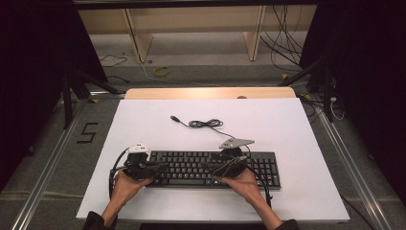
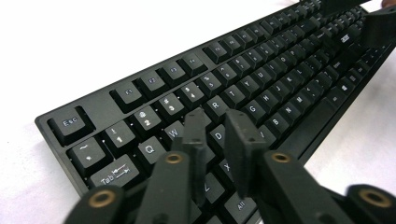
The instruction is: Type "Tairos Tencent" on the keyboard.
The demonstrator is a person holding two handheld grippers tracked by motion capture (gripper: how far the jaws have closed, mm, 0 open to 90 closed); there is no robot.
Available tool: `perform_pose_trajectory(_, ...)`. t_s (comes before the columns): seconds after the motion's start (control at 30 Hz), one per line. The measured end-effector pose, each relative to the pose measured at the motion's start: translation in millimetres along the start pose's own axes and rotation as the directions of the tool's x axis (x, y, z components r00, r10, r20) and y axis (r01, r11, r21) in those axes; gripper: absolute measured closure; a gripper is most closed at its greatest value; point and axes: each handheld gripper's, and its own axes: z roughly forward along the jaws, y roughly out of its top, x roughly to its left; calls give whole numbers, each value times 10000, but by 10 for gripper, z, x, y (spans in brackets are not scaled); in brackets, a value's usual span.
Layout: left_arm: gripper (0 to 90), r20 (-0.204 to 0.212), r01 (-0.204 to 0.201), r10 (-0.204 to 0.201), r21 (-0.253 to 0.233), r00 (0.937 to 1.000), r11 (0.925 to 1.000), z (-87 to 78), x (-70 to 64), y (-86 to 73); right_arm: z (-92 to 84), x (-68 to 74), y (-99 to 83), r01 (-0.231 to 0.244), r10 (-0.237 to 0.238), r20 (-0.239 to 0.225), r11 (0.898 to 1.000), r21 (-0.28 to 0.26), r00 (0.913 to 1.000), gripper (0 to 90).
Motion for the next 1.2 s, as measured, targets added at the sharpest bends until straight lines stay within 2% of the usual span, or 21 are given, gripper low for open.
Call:
perform_pose_trajectory(0.3, 885, -120, -188, 190, 135, 9997, 9997, 1, 11, 18, -44, 33, -11, -18, 15, -110, 9998, -217, 9999, 370)
perform_pose_trajectory(0.9, 890, -173, -143, 152, 508, 9997, 9986, 23, 48, 55, -149, 64, -61, 23, -27, -84, 9987, -508, 10000, 342)
perform_pose_trajectory(1.2, 890, -103, -256, 265, 856, 9996, 9960, 106, 17, 69, -203, 65, -113, 41, -40, 15, 9979, -649, 10000, 328)
